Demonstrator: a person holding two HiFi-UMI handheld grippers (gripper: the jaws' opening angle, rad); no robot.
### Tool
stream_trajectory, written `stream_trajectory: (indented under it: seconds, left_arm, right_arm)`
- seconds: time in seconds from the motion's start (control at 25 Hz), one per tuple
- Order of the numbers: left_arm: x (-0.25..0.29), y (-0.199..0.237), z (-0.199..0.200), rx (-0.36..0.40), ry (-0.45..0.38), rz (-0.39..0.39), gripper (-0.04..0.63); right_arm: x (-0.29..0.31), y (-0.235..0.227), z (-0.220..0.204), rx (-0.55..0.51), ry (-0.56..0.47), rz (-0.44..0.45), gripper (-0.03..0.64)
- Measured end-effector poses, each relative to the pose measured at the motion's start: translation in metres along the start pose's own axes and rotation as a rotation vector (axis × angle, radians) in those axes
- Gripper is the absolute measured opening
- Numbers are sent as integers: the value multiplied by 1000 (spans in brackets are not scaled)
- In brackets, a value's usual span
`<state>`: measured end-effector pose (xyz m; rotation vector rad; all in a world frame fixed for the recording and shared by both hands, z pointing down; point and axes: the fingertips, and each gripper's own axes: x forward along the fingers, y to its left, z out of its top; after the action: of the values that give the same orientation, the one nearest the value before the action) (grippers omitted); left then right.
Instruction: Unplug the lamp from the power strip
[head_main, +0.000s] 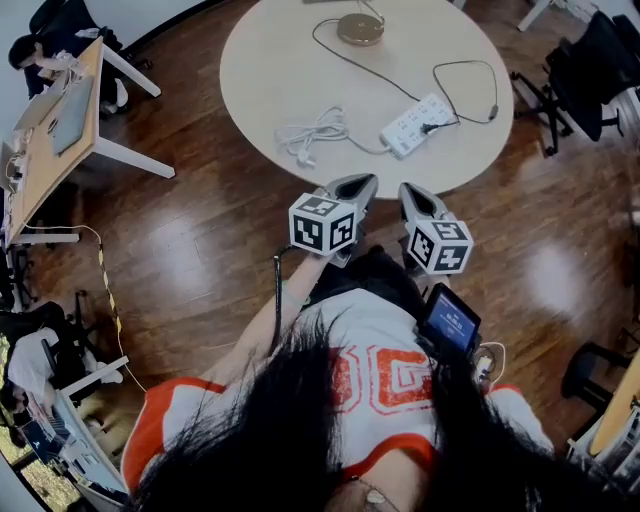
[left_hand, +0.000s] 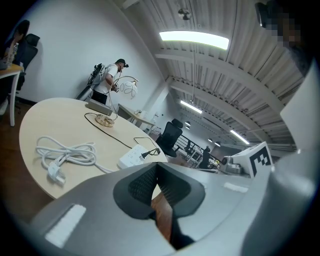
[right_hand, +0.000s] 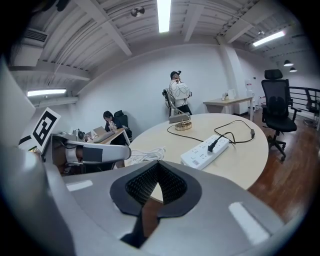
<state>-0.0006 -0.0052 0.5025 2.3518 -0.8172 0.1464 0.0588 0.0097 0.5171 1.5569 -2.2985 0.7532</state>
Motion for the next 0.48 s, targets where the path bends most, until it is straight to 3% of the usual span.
stream_trajectory:
  seconds: [0.48]
  left_arm:
    - [21,-7,11,-12,-11,-4,0]
  right_arm:
    - [3,-9,12,-37,29,25,0]
